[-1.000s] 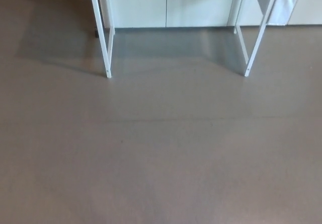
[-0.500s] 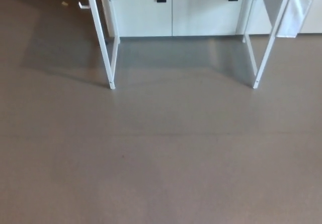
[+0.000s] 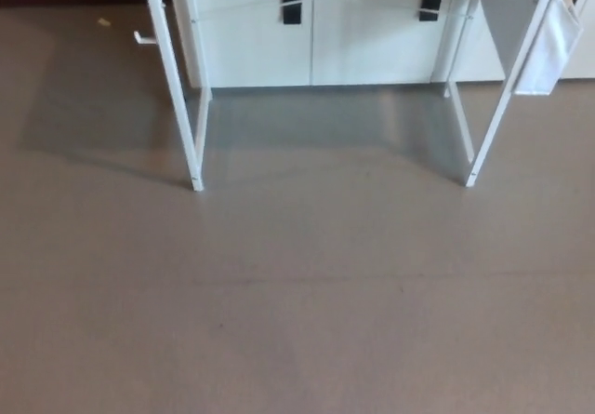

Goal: The robot walks towards a desk on which a shovel is kept on the left hand side and a container is kept on the right hand side. The robot picks up the shovel using its left hand and places it in the container.

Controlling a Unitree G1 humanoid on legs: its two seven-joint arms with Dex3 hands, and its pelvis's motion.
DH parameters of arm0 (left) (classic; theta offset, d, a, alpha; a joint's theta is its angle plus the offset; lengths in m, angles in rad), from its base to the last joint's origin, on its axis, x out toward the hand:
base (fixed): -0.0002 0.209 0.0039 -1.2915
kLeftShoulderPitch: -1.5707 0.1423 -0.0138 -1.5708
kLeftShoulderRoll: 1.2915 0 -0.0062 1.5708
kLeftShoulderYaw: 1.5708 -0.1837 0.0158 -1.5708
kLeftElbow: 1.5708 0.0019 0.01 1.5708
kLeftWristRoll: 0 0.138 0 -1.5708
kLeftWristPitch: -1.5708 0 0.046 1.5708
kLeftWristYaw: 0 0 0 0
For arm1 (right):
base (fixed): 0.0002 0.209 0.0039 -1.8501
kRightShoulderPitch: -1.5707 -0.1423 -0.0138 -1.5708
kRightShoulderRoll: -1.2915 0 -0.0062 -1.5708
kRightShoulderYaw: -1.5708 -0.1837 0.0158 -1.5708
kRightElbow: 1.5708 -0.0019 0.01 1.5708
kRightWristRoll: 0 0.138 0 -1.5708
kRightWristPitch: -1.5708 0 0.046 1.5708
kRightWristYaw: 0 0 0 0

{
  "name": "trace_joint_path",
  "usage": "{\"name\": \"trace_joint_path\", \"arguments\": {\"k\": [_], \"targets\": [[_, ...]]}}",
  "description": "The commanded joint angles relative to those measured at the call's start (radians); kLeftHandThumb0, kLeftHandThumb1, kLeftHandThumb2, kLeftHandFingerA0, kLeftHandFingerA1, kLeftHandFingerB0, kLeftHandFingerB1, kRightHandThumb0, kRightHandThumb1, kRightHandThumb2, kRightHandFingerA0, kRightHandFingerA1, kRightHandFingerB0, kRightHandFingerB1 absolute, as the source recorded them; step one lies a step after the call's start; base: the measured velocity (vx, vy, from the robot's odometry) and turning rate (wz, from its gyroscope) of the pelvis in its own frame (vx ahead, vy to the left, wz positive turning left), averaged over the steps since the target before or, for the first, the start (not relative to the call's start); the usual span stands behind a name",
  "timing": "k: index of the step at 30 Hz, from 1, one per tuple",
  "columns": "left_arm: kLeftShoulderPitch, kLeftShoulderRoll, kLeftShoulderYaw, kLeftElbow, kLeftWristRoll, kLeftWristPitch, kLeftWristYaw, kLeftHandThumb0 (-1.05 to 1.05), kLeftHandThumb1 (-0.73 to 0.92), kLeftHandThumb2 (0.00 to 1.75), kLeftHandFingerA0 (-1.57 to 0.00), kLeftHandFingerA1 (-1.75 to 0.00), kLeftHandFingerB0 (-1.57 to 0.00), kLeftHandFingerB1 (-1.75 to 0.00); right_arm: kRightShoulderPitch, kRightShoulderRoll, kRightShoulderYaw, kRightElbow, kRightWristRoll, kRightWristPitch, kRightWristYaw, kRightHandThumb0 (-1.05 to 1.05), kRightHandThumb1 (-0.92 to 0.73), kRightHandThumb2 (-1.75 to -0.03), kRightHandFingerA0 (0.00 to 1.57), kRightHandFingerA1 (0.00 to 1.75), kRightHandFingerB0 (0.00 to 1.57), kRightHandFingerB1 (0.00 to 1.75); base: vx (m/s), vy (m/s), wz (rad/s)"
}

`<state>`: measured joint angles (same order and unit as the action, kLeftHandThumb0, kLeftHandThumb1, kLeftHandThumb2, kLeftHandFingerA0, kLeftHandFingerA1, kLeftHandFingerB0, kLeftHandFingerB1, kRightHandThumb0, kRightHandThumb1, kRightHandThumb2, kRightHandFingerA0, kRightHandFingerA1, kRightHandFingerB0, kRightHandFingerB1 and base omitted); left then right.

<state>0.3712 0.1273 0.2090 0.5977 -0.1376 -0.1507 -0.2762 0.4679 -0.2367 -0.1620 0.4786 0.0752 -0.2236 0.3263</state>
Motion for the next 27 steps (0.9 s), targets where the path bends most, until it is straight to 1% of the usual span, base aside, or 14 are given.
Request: {"name": "trace_joint_path", "arguments": {"k": [1, 8, 9, 10, 11, 12, 15, 16, 17, 18, 19, 24, 26, 27], "targets": [[0.011, 0.004, -0.001, -0.01, 0.003, -0.026, 0.009, -0.18, 0.57, 0.58, -0.39, -0.52, -0.3, -0.37, 0.009, -0.012, -0.001, -0.01, -0.003, -0.016, -0.003, -0.28, -0.51, -0.54, 0.75, 0.58, 0.51, 0.48, 0.17, 0.054, 0.03], [0.002, 0.014, -0.003, 0.012, 0.008, -0.041, -0.001, -0.18, 0.58, 0.58, -0.38, -0.5, -0.29, -0.36, 0.008, -0.012, 0.005, -0.012, -0.009, -0.017, -0.009, -0.28, -0.51, -0.54, 0.76, 0.59, 0.51, 0.48, 0.13, -0.079, 0.11], [0.004, 0.014, -0.005, 0.009, 0.009, -0.044, 0.0, -0.16, 0.38, 0.9, -0.31, -0.61, -0.18, -0.53, 0.008, -0.013, 0.005, -0.012, -0.01, -0.018, -0.009, -0.28, -0.51, -0.54, 0.76, 0.58, 0.51, 0.48, 0.17, -0.242, 0.32], [0.008, 0.015, -0.008, 0.004, 0.013, -0.047, 0.002, -0.18, 0.58, 0.58, -0.39, -0.51, -0.29, -0.37, 0.011, -0.014, 0.008, -0.017, -0.015, -0.019, -0.011, -0.29, -0.5, -0.54, 0.76, 0.59, 0.52, 0.48, 0.26, 0.003, -0.49], [0.008, 0.015, -0.009, 0.003, 0.014, -0.048, 0.003, -0.18, 0.58, 0.58, -0.39, -0.51, -0.29, -0.37, 0.015, -0.016, 0.011, -0.027, -0.019, -0.018, -0.013, -0.29, -0.5, -0.54, 0.76, 0.59, 0.52, 0.48, 0.18, -0.14, 0.24], [0.012, 0.01, -0.007, -0.008, 0.009, -0.04, 0.006, -0.18, 0.57, 0.59, -0.4, -0.53, -0.3, -0.37, 0.019, -0.015, 0.012, -0.034, -0.015, -0.016, -0.012, -0.35, -0.43, -0.67, 0.71, 0.65, 0.5, 0.56, 0.16, -0.132, 0.49], [0.003, 0.014, -0.005, -0.007, 0.013, -0.039, 0.015, -0.18, 0.58, 0.58, -0.39, -0.51, -0.3, -0.37, 0.004, -0.013, 0.017, -0.036, -0.017, -0.009, -0.017, -0.35, -0.44, -0.67, 0.71, 0.65, 0.5, 0.56, 0.1, -0.162, 0.03], [0.008, 0.015, -0.009, -0.014, 0.018, -0.045, 0.015, -0.16, 0.39, 0.9, -0.32, -0.61, -0.18, -0.53, -0.004, -0.011, 0.015, -0.021, -0.009, -0.015, -0.011, -0.34, -0.43, -0.67, 0.71, 0.65, 0.52, 0.56, 0.12, -0.107, 0.01], [0.01, 0.016, -0.009, -0.02, 0.018, -0.042, 0.013, -0.16, 0.39, 0.9, -0.32, -0.61, -0.18, -0.53, -0.007, -0.012, 0.018, -0.016, -0.017, -0.021, -0.017, -0.35, -0.42, -0.68, 0.72, 0.65, 0.53, 0.56, 0.14, -0.074, -0.01], [0.01, 0.016, -0.008, -0.02, 0.015, -0.038, 0.01, -0.2, 0.58, 0.57, -0.38, -0.51, -0.29, -0.36, -0.007, -0.013, 0.019, -0.016, -0.02, -0.021, -0.02, -0.35, -0.43, -0.68, 0.72, 0.65, 0.53, 0.56, 0.11, -0.054, -0.06], [0.011, 0.016, -0.007, -0.02, 0.014, -0.039, 0.01, -0.17, 0.39, 0.9, -0.32, -0.61, -0.18, -0.53, -0.004, -0.014, 0.021, -0.026, -0.022, -0.013, -0.023, -0.28, -0.51, -0.55, 0.76, 0.58, 0.56, 0.49, 0.11, -0.022, -0.05], [0.006, 0.015, -0.003, -0.009, 0.008, -0.044, 0.004, -0.14, 0.39, 0.9, -0.31, -0.61, -0.18, -0.53, -0.003, -0.012, 0.025, -0.041, -0.023, 0.012, -0.034, -0.26, -0.51, -0.54, 0.77, 0.58, 0.57, 0.5, 0.17, 0.072, -0.1], [0.016, 0.013, -0.006, -0.027, 0.012, -0.035, 0.012, -0.15, 0.39, 0.9, -0.31, -0.61, -0.18, -0.53, 0.006, -0.013, 0.027, -0.059, -0.022, 0.026, -0.028, -0.25, -0.51, -0.55, 0.76, 0.58, 0.57, 0.5, 0.31, 0.163, 0.31], [0.02, 0.014, -0.006, -0.032, 0.012, -0.033, 0.011, -0.15, 0.39, 0.9, -0.31, -0.61, -0.18, -0.53, 0.007, -0.013, 0.027, -0.057, -0.02, 0.023, -0.025, -0.25, -0.51, -0.55, 0.76, 0.58, 0.57, 0.5, 0.26, 0.062, -0.67]]}}
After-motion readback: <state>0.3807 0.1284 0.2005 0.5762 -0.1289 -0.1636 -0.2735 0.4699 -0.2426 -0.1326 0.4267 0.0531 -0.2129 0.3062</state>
